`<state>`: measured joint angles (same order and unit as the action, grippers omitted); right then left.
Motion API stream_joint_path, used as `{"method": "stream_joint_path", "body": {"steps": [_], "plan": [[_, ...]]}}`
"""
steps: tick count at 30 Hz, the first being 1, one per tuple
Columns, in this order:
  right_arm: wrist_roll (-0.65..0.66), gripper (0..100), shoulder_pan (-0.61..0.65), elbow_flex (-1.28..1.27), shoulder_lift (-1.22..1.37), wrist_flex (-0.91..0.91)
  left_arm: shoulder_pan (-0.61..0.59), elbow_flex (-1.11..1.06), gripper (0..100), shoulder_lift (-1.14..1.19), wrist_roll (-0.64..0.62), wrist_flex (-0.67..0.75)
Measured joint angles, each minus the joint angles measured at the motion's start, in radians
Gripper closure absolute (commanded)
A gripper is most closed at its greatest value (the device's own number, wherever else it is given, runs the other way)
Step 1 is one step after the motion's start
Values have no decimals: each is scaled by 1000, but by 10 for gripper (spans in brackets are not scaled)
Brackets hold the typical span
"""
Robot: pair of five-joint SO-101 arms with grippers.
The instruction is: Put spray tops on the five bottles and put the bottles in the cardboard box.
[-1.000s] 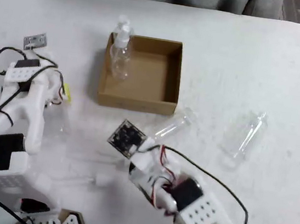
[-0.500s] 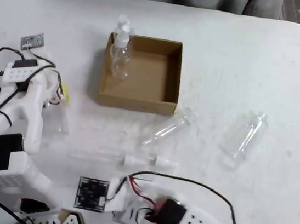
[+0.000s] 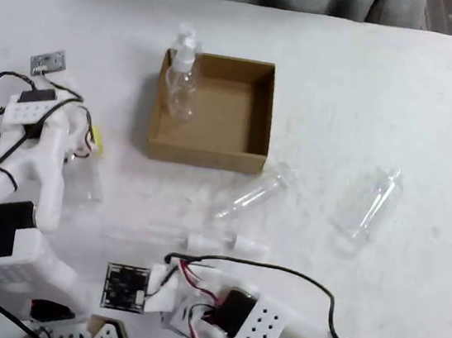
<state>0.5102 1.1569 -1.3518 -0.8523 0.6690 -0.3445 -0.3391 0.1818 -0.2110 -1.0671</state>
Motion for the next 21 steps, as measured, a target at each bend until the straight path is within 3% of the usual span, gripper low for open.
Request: {"method": "stream_joint_path", "body": {"steps": [9,15,21], "plan": [[6,801,-26,31,184,-77,0,0,980,0,0,0],[6,991,-26,97,318,-101,0,0,980,0,0,0],[6,982,-44,124,330,-72,0,0,980,0,0,0]]}}
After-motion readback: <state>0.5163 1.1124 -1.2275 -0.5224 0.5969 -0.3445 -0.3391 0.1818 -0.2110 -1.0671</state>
